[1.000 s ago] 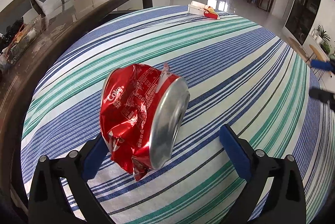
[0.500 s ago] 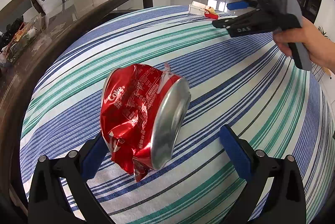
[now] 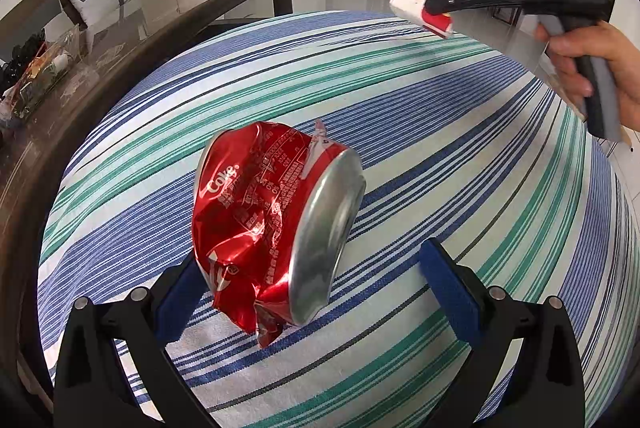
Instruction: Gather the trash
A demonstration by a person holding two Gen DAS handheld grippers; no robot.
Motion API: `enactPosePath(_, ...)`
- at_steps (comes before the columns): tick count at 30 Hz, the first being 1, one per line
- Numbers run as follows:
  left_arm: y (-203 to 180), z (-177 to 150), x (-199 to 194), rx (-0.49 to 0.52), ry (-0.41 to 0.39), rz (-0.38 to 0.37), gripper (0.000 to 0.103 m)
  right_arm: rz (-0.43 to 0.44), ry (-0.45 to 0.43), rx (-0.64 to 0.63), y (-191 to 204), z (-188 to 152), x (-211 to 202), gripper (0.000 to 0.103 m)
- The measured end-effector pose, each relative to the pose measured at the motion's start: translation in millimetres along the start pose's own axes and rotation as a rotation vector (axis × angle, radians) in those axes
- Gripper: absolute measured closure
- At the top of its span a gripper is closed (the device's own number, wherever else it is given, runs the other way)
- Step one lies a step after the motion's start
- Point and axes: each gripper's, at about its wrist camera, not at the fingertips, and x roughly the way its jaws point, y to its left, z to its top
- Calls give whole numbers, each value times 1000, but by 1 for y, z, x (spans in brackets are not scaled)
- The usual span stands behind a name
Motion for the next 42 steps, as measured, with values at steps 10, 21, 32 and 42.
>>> enactPosePath(10, 1, 0, 0, 0, 0, 1, 4, 496, 136, 692, -37, -152, -62, 95)
enactPosePath(21, 0, 0, 0, 0, 0, 0, 4, 132, -12, 577, -40, -173, -108, 43)
enactPosePath(32, 1, 0, 0, 0, 0, 0, 4, -250, 100, 102, 55, -199, -75, 17)
enactPosePath(42, 1, 0, 0, -1, -1, -2, 4, -232, 87, 105, 58, -207, -69, 9)
